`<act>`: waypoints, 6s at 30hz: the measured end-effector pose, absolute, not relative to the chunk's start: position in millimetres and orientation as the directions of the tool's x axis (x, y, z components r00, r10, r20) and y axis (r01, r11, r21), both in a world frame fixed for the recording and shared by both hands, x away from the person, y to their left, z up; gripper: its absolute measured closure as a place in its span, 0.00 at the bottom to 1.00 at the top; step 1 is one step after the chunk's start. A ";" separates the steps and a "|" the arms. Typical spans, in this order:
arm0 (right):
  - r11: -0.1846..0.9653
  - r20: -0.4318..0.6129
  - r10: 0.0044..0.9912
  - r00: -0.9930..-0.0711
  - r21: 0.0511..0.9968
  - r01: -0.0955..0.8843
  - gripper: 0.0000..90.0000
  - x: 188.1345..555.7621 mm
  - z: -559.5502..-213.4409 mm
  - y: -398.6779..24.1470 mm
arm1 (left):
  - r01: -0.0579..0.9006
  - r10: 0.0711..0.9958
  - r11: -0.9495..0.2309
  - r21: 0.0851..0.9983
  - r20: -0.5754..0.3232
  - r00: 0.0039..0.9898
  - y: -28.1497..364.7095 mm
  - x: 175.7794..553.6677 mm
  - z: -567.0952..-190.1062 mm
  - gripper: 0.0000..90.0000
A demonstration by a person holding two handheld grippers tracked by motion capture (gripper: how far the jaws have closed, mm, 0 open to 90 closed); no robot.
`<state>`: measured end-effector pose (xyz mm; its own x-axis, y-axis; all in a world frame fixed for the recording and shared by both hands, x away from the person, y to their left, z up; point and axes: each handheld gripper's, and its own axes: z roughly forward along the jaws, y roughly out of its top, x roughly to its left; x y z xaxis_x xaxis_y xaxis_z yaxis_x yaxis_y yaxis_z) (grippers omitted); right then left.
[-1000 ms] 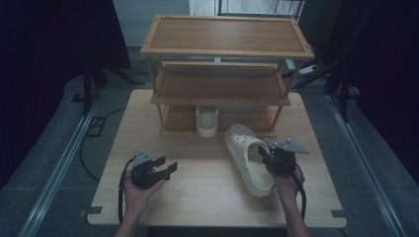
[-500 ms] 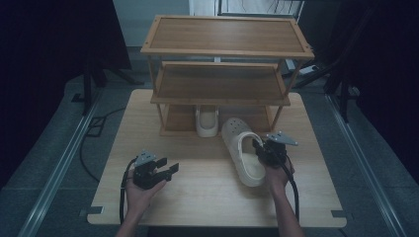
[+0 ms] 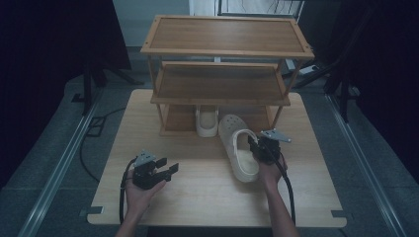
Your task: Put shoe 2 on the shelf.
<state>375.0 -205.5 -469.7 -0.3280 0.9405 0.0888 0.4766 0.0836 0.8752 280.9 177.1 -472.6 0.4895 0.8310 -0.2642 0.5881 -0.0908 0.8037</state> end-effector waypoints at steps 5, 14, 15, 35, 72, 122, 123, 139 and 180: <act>0.068 0.093 0.946 -0.311 0.881 0.469 0.84 377.4 -472.2 -202.3 | 0.591 0.830 -0.094 0.801 -0.265 0.491 176.5 281.5 -474.2 0.48; 0.042 0.090 0.959 -0.270 0.893 0.447 0.84 386.5 -469.0 -199.3 | 0.594 0.827 -0.108 0.797 -0.259 0.499 172.2 281.4 -477.0 0.48; 0.046 0.082 0.961 -0.264 0.895 0.444 0.84 389.0 -468.1 -198.0 | 0.594 0.828 -0.110 0.797 -0.257 0.498 171.7 281.5 -477.2 0.48; 0.049 0.036 0.983 -0.178 0.889 0.454 0.80 438.1 -487.6 -177.7 | 0.599 0.831 -0.112 0.793 -0.257 0.494 173.2 282.8 -480.3 0.48; 0.210 0.057 0.859 -0.510 0.868 0.450 0.95 314.8 -460.5 -204.4 | 0.597 0.835 -0.123 0.792 -0.243 0.494 171.5 281.6 -479.9 0.48; 0.228 0.084 0.858 -0.506 0.821 0.523 1.00 389.9 -494.1 -169.0 | 0.602 0.824 -0.132 0.787 -0.251 0.508 169.1 281.1 -478.8 0.48; 0.233 0.082 0.857 -0.509 0.819 0.524 1.00 392.2 -493.9 -168.3 | 0.602 0.823 -0.132 0.787 -0.251 0.509 169.3 281.0 -478.4 0.48; 0.197 0.100 0.872 -0.479 0.824 0.530 0.99 421.5 -496.6 -159.9 | 0.607 0.822 -0.123 0.785 -0.262 0.505 170.9 283.0 -479.2 0.48; 0.225 0.061 0.850 -0.524 0.857 0.464 0.61 298.5 -475.9 -258.1 | 0.624 0.841 -0.111 0.774 -0.261 0.473 182.7 285.6 -480.5 0.46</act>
